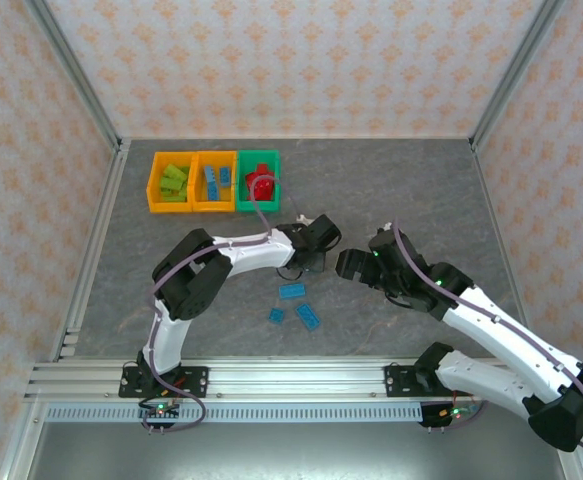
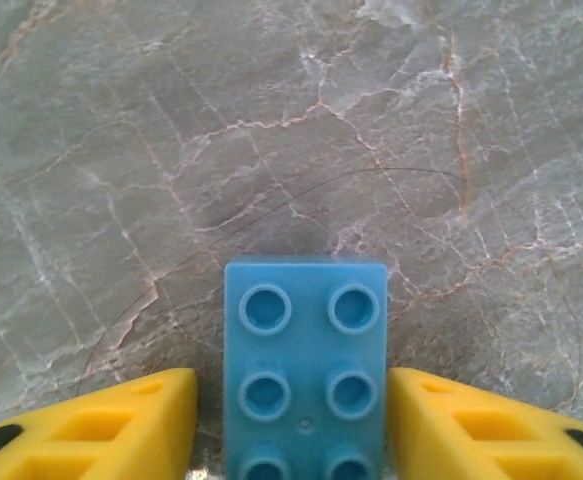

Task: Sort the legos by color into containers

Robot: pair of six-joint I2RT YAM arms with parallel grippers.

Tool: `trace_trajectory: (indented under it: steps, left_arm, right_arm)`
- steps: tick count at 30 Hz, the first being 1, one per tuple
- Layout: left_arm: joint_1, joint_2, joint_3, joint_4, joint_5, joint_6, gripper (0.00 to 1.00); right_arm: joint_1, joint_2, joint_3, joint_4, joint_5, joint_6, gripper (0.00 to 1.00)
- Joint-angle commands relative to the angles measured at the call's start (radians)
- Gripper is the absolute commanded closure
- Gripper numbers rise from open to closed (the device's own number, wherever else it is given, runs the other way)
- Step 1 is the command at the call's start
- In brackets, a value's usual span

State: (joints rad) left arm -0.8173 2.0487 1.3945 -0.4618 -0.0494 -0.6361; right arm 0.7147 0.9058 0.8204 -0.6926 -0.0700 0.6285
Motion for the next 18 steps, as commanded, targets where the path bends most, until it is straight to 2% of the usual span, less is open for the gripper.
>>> trace_trajectory:
  steps: [1, 5, 11, 14, 18]
  left_arm:
    - [-0.002, 0.009, 0.000, 0.017, -0.007, -0.004, 0.60]
    - [0.000, -0.056, -0.034, 0.017, -0.029, -0.002, 0.73]
    - [0.048, -0.238, -0.057, -0.020, -0.050, 0.031, 0.75]
    - [0.116, -0.316, -0.061, -0.040, -0.044, 0.061, 0.75]
    - [0.260, -0.365, -0.032, -0.092, -0.075, 0.155, 0.75]
  right_arm:
    - [0.000, -0.008, -0.016, -0.018, 0.011, 0.009, 0.01]
    - [0.000, -0.009, -0.024, 0.022, -0.075, -0.016, 0.01]
    - [0.000, -0.006, -0.031, 0.075, -0.131, -0.015, 0.01]
    - [0.000, -0.005, -0.032, 0.076, -0.115, -0.014, 0.01]
    - [0.000, -0.007, -0.030, 0.062, -0.109, -0.018, 0.01]
